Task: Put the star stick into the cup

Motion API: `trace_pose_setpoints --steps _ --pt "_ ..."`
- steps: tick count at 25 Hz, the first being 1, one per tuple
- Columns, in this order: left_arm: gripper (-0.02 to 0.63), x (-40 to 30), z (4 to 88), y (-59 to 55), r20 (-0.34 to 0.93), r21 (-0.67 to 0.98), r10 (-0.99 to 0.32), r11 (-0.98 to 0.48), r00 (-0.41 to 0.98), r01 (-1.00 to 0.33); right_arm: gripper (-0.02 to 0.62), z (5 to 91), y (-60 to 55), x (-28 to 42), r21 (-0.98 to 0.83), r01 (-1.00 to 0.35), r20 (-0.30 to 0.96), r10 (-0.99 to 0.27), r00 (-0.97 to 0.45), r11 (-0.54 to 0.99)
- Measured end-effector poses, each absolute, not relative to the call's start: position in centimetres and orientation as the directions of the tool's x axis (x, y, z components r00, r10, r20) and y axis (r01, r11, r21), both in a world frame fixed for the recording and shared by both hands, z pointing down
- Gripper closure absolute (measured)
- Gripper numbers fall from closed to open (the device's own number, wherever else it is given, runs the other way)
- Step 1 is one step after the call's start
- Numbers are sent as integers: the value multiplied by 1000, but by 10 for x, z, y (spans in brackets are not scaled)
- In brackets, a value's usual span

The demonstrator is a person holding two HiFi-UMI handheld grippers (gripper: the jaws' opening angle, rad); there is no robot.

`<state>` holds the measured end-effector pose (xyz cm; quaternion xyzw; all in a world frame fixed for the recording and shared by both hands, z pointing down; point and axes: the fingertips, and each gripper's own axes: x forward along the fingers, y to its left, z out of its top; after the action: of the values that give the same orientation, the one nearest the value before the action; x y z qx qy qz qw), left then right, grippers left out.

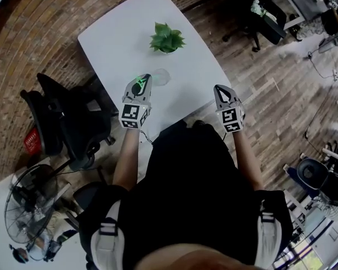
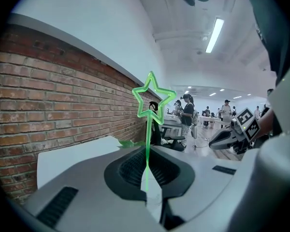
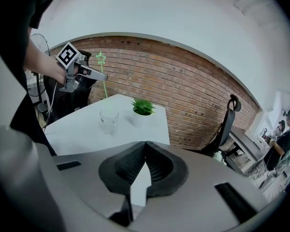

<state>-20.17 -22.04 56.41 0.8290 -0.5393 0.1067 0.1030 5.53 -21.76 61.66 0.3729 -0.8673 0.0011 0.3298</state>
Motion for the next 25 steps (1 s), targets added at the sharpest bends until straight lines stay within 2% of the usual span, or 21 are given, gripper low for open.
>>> trace_pose_setpoints --steps 25 --pt "580 -185 632 -257 377 130 -782 -486 497 -864 597 630 -212 83 241 -746 627 -686 -369 621"
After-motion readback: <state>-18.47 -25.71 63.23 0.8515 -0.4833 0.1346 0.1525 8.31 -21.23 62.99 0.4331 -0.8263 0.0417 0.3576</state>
